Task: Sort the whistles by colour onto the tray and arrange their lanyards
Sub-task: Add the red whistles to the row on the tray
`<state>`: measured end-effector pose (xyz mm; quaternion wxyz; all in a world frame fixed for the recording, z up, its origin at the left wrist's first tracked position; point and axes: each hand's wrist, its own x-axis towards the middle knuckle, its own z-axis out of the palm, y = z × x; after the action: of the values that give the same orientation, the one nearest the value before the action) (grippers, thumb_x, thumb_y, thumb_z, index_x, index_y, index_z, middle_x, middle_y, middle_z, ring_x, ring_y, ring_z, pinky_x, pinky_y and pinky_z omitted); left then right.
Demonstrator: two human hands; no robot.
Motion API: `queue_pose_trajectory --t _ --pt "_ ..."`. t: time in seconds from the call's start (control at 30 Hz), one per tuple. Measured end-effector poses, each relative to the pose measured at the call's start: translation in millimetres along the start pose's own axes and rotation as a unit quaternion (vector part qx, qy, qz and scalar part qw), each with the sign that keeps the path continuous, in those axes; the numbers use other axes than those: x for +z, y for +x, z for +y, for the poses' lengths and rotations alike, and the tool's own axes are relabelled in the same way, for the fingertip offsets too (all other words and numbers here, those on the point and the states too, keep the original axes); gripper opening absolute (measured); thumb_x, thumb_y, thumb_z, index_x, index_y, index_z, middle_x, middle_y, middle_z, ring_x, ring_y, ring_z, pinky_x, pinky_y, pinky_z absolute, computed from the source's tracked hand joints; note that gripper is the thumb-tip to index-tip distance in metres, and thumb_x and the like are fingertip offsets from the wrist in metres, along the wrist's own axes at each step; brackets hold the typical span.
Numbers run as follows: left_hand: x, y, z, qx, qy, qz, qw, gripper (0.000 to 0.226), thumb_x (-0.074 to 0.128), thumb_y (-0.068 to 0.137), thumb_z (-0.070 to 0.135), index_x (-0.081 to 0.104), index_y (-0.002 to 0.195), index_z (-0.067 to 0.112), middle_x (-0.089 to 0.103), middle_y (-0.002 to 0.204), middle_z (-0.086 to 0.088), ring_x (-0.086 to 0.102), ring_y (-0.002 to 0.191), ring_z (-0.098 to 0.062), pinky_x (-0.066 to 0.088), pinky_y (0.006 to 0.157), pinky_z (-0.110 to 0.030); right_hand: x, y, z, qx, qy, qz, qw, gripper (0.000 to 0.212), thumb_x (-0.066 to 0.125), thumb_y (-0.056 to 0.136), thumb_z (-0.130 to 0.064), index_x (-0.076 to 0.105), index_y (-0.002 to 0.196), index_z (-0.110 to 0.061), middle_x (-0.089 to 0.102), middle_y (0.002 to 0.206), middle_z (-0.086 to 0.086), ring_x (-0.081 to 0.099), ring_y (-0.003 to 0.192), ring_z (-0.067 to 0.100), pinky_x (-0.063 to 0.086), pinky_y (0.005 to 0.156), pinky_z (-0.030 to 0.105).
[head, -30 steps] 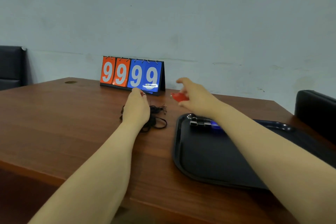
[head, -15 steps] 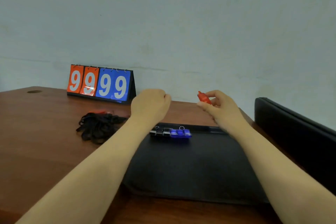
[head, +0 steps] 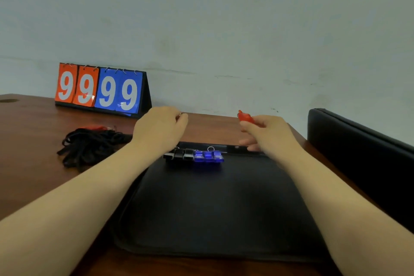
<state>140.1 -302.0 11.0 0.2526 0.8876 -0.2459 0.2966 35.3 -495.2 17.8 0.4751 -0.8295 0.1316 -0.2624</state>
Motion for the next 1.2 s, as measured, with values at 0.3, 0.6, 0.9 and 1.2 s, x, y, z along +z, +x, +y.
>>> queue_pose_trajectory --t 0.3,0.6,0.9,1.2 --pt "-1 0 5 0.03 -0.046 -0.057 0.997 0.044 0.035 0.099 0.024 0.056 0.073 -0.006 0.06 0.076 -0.02 0.057 0.075 -0.034 0.047 0.07 -0.042 11 -2 3 0.09 -0.099 -0.051 0.99 0.012 0.068 0.087 -0.02 0.063 0.086 -0.01 0.067 0.083 0.005 0.065 0.071 0.016 0.058 0.075 0.032" --pt "4 0 8 0.035 -0.052 -0.079 0.995 0.045 0.034 0.1 0.029 0.052 0.067 0.005 0.057 0.072 -0.013 0.053 0.072 -0.026 0.041 0.068 -0.035 20 -6 -7 0.178 -0.139 -0.109 0.968 0.026 0.066 0.089 -0.018 0.057 0.066 -0.009 0.065 0.076 0.009 0.06 0.064 0.017 0.048 0.056 0.023" --pt "6 0 9 0.025 -0.059 -0.089 0.994 0.045 0.034 0.1 0.029 0.046 0.062 0.007 0.052 0.067 -0.01 0.049 0.067 -0.022 0.038 0.065 -0.033 22 -7 -9 0.178 -0.177 -0.153 0.956 0.021 0.055 0.095 -0.027 0.063 0.091 -0.008 0.068 0.074 0.001 0.052 0.053 0.011 0.035 0.046 0.019" --pt "6 0 8 0.017 -0.059 -0.099 0.993 0.046 0.036 0.099 0.031 0.044 0.059 0.011 0.052 0.065 -0.007 0.049 0.063 -0.018 0.035 0.06 -0.03 21 -6 -6 0.148 -0.193 -0.144 0.959 0.021 0.059 0.092 -0.026 0.067 0.097 -0.007 0.065 0.069 -0.001 0.049 0.051 0.01 0.034 0.045 0.021"
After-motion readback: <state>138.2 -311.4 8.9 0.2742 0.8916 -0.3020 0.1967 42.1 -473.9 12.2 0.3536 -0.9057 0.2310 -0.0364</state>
